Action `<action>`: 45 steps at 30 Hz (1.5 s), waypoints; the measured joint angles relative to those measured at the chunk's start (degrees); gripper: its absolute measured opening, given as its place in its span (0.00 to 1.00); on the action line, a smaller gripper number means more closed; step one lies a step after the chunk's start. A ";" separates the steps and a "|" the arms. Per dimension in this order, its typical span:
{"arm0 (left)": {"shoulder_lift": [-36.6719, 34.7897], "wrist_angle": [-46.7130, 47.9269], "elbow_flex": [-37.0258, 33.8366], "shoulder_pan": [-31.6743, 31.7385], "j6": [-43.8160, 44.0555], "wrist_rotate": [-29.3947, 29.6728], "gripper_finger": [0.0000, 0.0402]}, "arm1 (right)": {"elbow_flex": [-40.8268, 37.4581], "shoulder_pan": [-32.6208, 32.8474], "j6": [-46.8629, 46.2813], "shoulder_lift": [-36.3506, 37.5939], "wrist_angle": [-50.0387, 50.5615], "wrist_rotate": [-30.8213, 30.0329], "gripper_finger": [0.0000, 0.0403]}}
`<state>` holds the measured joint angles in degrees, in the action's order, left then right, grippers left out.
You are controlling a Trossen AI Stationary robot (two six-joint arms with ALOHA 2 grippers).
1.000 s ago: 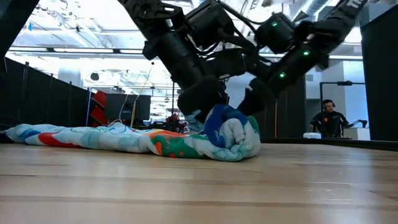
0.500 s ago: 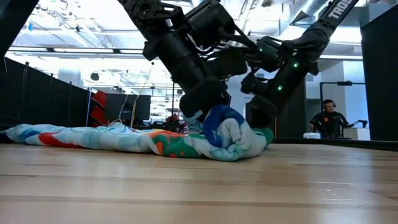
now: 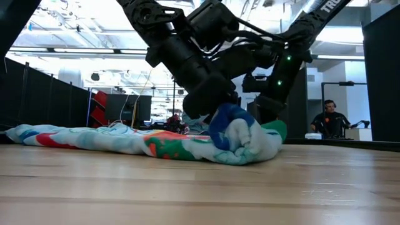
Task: Roll towel
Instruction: Roll the multicolor dinosaur print towel
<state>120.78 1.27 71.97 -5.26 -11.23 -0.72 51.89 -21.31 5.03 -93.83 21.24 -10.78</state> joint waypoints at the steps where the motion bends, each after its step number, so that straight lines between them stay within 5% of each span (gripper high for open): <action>1: 0.57 -0.82 0.04 0.00 0.46 -0.86 0.53 | 0.41 0.17 -0.02 0.29 0.74 0.86 0.01; 11: 1.96 -6.13 -0.04 0.02 0.72 -2.65 0.53 | 4.58 6.59 -5.50 0.58 8.94 9.75 0.00; 25: 4.62 -13.70 -0.03 -0.59 1.47 -3.51 0.53 | 4.95 6.15 -6.26 -8.60 11.96 11.03 0.00; 45: 4.65 -13.74 -0.01 -0.90 2.95 -4.09 0.53 | 11.97 -3.74 -0.06 -8.51 32.65 1.30 0.00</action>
<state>125.43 -12.47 71.96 -6.15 -8.27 -4.81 63.85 -25.05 4.97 -102.35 53.90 -9.48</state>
